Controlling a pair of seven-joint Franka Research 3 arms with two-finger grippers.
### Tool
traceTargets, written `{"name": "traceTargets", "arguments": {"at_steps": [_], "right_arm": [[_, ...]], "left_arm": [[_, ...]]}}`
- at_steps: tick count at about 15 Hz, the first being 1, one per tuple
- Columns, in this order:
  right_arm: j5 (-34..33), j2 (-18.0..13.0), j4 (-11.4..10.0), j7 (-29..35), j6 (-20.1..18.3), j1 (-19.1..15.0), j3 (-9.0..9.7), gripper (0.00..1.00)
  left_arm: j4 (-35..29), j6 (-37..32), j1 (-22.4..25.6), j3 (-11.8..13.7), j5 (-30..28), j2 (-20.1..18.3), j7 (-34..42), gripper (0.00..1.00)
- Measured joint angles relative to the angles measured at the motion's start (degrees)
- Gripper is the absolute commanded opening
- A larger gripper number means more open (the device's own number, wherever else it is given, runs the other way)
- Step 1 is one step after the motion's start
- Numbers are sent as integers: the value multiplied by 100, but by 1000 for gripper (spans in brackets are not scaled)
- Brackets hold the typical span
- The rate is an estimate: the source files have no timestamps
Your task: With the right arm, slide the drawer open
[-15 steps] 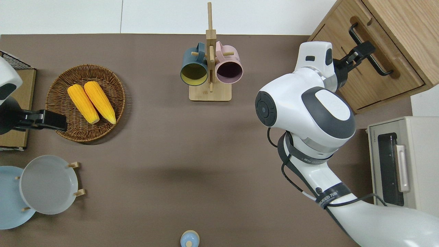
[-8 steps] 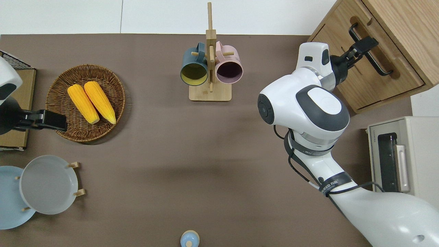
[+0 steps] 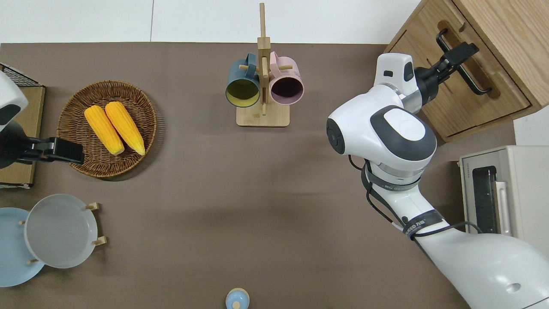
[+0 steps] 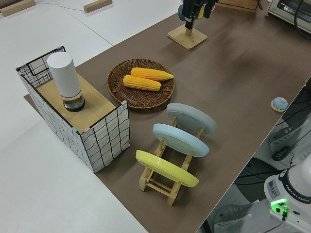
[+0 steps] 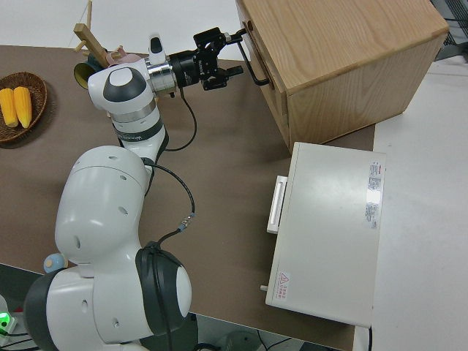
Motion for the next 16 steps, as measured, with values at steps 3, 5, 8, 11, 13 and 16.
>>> {"name": "traceTargets", "arguments": {"at_steps": [3,5,8,11,13,16], "right_arm": [[-114,119,-5,409,-14,27,-71,977],[-137,171,-5,535,-62,36,-120,888],[-215,184,-5,568,-128,47,-148,161],[-219,196,-6,567,-334,131,-148,0],[-219,208,-14,561,-408,166,-149,0],[-238,245,-32,642,-450,180,-149,0]], "left_arm": [[0,0,0,0,0,0,0,993],[0,0,0,0,0,0,0,993],[0,0,0,0,0,0,0,993],[0,0,0,0,0,0,0,993],[0,0,0,0,0,0,0,993],[0,0,0,0,0,0,0,993]]}}
